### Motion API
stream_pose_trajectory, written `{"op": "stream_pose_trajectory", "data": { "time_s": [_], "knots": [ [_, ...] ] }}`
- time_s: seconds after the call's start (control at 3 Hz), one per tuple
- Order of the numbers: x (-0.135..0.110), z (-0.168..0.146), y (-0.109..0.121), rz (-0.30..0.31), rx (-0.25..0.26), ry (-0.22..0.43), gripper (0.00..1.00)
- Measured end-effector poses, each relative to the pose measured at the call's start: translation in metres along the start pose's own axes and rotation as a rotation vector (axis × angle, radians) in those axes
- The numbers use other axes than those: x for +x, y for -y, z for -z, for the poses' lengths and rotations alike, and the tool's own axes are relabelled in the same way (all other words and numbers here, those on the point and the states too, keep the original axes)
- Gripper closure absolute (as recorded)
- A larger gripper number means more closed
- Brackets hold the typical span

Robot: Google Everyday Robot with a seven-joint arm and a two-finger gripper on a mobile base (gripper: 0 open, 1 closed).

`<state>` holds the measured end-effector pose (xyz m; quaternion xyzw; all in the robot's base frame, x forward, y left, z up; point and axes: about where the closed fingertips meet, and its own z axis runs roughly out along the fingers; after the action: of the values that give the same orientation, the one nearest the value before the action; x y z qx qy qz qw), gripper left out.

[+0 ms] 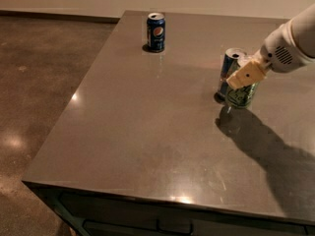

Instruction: Move green can near redbull can

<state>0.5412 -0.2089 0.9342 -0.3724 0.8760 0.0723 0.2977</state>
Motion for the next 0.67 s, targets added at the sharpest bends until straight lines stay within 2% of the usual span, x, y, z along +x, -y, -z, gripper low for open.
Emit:
{"op": "stream_pose_trajectory", "data": {
  "time_s": [0.33,0.67],
  "knots": [
    [0.0113,-0.0045,0.0067,-0.032,-0.004,-0.006,0.98],
    [0.0171,-0.0096,0.0110,-0.042,-0.008,-0.003,0.77]
  ]
}}
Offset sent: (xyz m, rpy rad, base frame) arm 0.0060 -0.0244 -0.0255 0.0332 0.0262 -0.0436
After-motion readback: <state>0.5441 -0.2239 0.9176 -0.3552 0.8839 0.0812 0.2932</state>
